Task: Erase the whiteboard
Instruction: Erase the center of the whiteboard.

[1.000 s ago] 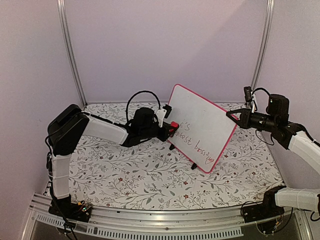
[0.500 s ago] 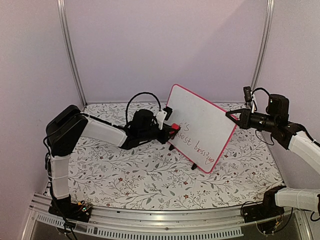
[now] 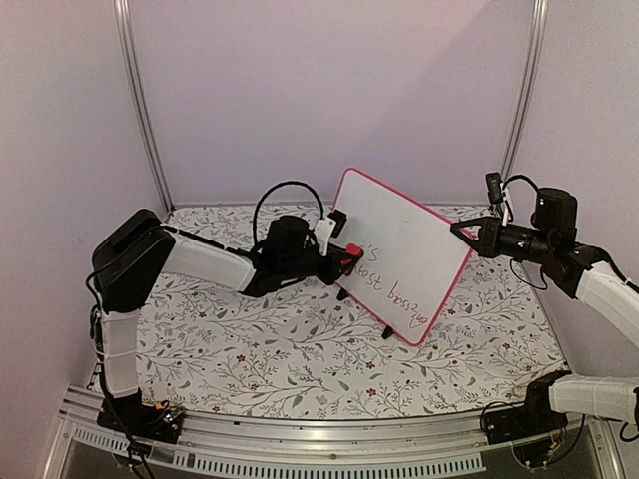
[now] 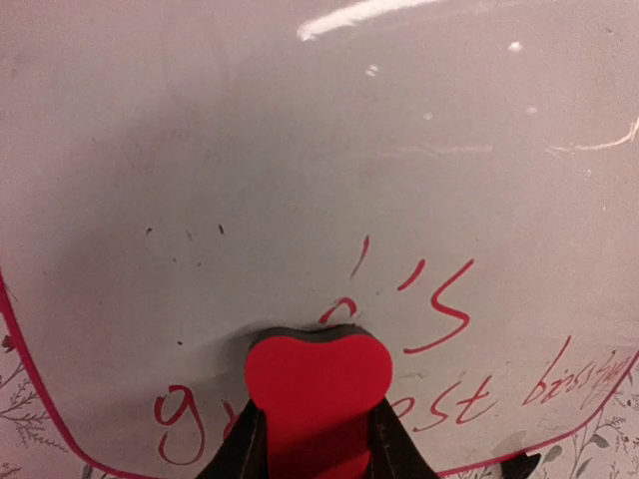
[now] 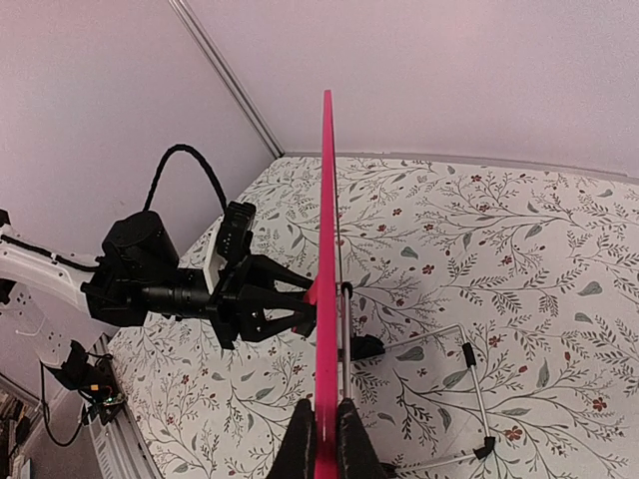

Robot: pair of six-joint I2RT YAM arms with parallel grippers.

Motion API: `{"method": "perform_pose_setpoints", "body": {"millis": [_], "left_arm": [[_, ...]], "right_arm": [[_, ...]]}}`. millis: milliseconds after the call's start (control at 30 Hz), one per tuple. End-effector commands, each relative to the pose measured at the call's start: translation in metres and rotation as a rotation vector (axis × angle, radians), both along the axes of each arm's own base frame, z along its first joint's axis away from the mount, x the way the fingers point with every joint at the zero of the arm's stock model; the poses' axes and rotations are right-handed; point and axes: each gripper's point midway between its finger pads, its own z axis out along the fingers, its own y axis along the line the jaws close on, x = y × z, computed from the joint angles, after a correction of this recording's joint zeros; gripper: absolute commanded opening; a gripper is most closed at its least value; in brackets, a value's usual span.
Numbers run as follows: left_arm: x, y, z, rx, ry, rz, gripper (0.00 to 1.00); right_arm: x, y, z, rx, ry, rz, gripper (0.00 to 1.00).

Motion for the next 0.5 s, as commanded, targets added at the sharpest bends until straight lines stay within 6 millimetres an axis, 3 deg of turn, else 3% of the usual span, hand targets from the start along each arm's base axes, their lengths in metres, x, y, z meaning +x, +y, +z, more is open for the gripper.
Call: {"method": "perform_pose_setpoints", "body": {"millis": [0,167,467], "left_arm": [[0.004,-0.018,0.041,-0.060,-0.075,-0.033,0.00],[0.006,-0.017,0.043,-0.052,-0.083,-0.023,0.00],[-0.007,-0.002,-0.002,-0.010,-0.006,-0.011,0.00]], "right_arm": [[-0.020,0.011,-0.027,-0.009,0.111,0.083,0.00],[-0.020,0.011,-0.027,-0.009,0.113,0.083,0.00],[-0.020,0.012,-0.028,-0.008,0.112,0.086,0.00]]}}
